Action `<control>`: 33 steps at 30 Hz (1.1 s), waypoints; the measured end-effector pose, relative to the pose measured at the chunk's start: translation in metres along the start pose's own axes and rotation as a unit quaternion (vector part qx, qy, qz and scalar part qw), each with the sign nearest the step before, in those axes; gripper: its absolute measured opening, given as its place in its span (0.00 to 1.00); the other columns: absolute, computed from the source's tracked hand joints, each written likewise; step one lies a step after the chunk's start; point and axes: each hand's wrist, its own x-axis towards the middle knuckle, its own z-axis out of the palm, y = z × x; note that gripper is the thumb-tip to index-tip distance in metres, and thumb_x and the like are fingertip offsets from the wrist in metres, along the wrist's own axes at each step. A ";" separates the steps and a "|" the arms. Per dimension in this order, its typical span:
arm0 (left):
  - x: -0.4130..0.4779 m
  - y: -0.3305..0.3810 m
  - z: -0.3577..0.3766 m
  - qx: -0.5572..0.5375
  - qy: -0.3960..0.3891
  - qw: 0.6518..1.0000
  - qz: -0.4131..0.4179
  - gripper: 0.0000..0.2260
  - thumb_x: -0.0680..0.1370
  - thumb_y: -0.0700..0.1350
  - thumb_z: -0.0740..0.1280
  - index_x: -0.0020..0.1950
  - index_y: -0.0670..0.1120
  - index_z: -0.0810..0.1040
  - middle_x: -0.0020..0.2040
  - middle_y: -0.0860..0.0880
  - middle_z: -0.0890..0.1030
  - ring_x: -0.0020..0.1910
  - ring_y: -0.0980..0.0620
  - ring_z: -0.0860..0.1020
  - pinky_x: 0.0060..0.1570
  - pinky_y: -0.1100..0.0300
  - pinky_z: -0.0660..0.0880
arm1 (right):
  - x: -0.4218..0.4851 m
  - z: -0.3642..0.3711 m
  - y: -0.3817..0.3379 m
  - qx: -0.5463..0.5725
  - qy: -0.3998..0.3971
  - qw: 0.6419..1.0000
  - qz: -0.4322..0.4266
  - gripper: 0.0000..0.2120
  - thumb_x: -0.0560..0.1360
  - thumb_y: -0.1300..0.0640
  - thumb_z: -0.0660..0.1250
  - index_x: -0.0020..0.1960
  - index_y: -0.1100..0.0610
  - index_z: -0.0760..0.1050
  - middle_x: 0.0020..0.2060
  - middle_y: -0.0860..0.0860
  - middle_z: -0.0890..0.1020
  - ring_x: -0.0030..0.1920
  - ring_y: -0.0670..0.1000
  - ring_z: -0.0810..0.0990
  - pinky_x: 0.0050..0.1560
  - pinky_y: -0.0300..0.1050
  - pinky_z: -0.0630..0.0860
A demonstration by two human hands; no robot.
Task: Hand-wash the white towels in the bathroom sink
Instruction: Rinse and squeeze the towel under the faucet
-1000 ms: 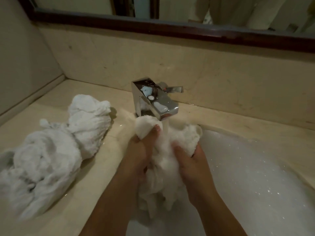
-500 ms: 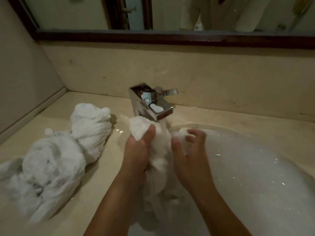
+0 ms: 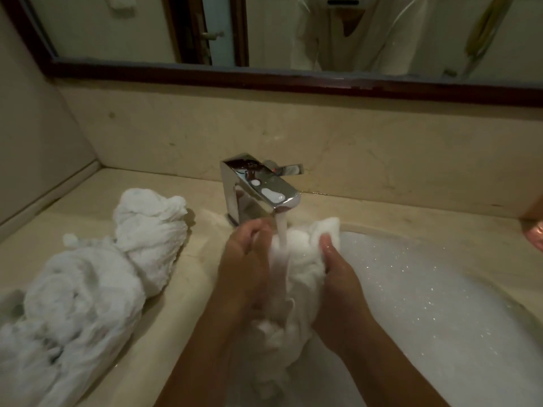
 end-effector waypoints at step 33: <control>-0.008 0.007 0.006 -0.105 -0.110 0.988 -0.036 0.30 0.70 0.74 0.67 0.68 0.62 0.76 0.62 0.56 0.83 0.60 0.55 0.82 0.64 0.49 0.79 | 0.003 0.004 -0.002 -0.053 0.042 0.992 -0.108 0.18 0.83 0.47 0.70 0.66 0.57 0.80 0.55 0.61 0.87 0.55 0.63 0.87 0.58 0.68 0.83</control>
